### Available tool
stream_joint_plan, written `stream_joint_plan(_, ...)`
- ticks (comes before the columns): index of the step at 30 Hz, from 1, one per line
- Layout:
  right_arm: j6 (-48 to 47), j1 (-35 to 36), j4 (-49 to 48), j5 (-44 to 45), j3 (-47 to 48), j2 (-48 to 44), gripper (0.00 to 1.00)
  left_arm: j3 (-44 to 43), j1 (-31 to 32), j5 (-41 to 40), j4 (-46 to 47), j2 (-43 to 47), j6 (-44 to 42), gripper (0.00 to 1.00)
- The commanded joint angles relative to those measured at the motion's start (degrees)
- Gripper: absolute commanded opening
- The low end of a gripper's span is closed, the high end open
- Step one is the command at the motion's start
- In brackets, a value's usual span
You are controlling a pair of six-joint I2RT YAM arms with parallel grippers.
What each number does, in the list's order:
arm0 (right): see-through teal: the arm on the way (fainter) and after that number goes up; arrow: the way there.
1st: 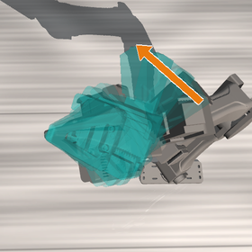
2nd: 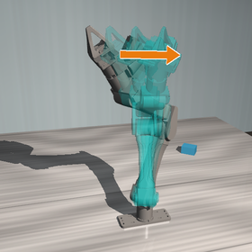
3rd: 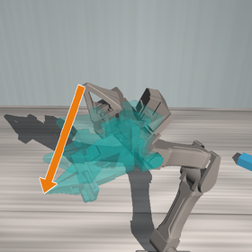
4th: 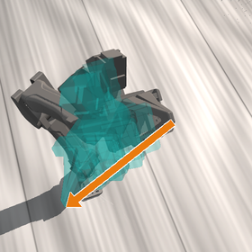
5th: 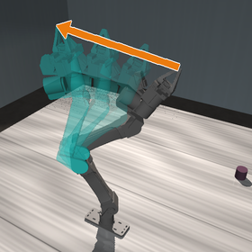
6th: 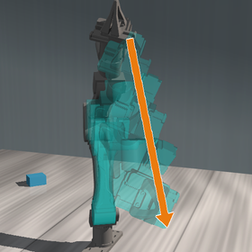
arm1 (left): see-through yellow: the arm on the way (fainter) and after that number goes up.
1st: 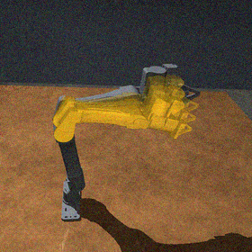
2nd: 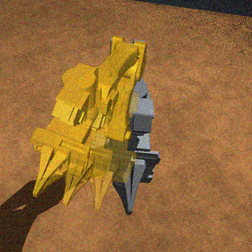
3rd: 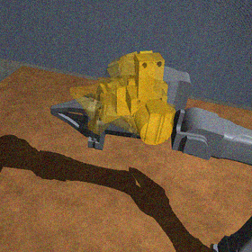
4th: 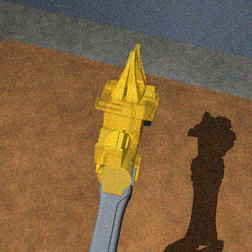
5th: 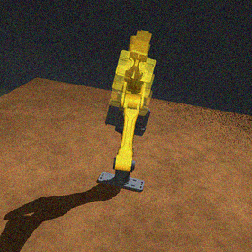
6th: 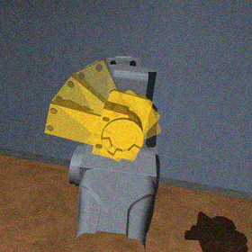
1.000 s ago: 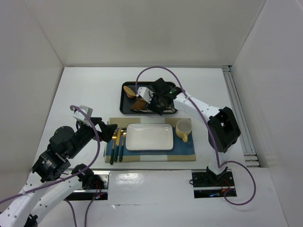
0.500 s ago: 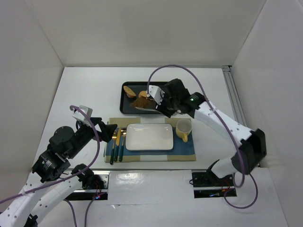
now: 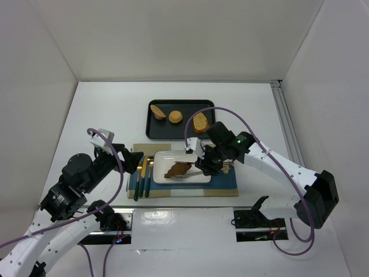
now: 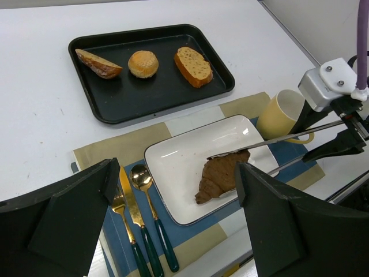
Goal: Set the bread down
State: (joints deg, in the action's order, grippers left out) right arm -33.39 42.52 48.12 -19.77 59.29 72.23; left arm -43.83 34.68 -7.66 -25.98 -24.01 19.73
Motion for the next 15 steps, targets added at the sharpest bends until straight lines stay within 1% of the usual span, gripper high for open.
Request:
stream_joint_plan(1,1.22,0.37,-1.54,-0.62,-0.31,-1.03,0.34,0.15,-0.31,-0.43,1.63,0.02,0.31,1.00)
stream_joint_plan(2,1.74,0.37,-2.06,-0.01,-0.83,-0.51,0.34,0.15,-0.31,-0.43,1.63,0.02,0.31,1.00)
stream_joint_plan(3,1.75,0.37,-2.06,-0.01,-0.84,-0.51,0.37,0.15,-0.31,-0.43,1.63,0.02,0.31,1.00)
stream_joint_plan(5,1.75,0.37,-2.59,-0.01,-0.84,0.11,0.45,0.15,-0.31,-0.43,1.63,0.02,0.31,1.00)
stream_joint_plan(6,1.75,0.37,-2.59,-0.01,-0.84,0.11,0.58,0.15,-0.31,-0.43,1.63,0.02,0.31,1.00)
stream_joint_plan(7,1.75,0.37,-2.59,0.52,-0.84,0.11,0.63,0.15,-0.31,-0.43,1.63,0.02,0.31,1.00)
stream_joint_plan(9,1.75,0.37,-2.59,0.52,-0.84,0.11,0.69,0.15,-0.31,-0.43,1.63,0.02,0.31,1.00)
stream_joint_plan(10,1.75,0.37,-2.59,0.52,-0.84,0.11,0.69,0.15,-0.31,-0.43,1.63,0.02,0.31,1.00)
stream_joint_plan(13,1.75,0.37,-2.07,1.05,-0.84,-0.41,0.75,0.15,-0.31,-0.43,1.63,0.02,0.31,1.00)
stream_joint_plan(15,1.75,0.37,-2.06,1.05,-0.31,-0.42,0.76,0.15,-0.31,-0.43,1.63,0.02,0.31,1.00)
